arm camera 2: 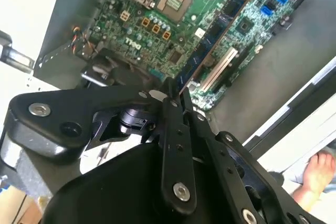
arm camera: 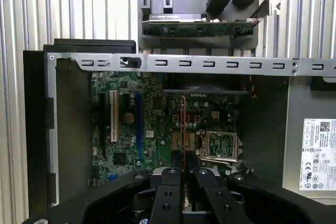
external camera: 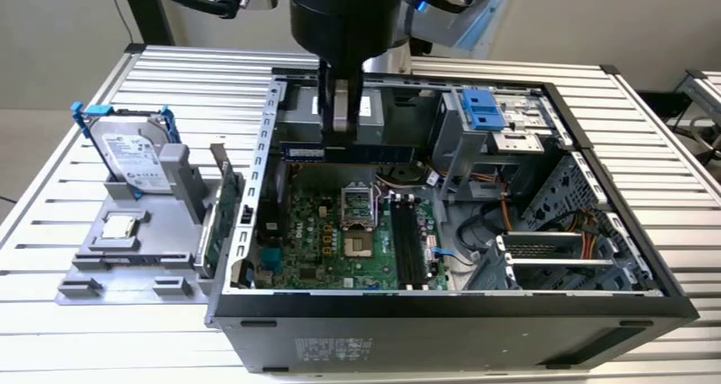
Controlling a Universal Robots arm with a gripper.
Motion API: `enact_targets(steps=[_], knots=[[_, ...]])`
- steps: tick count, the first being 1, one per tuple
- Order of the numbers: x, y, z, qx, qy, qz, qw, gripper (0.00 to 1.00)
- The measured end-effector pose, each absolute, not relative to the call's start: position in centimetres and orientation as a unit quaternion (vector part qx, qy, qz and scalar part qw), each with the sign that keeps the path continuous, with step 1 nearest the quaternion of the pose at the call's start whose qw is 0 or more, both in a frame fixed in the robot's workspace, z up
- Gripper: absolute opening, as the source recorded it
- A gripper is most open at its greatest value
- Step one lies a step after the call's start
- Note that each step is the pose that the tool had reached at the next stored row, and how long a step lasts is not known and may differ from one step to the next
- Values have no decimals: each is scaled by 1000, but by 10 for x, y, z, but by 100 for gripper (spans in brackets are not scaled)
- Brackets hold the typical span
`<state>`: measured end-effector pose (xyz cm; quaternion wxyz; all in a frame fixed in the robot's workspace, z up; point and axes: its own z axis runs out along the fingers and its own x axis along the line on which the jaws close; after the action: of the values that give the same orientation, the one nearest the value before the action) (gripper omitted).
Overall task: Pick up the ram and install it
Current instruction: 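Pick up the ram and move it above insertion slot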
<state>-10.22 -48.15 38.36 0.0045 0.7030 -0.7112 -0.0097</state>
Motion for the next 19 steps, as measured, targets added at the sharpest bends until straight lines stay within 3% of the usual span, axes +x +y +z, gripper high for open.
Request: enact_targets(steps=[19], knots=[[-44,-481,384,703,-711,-10,5,0]])
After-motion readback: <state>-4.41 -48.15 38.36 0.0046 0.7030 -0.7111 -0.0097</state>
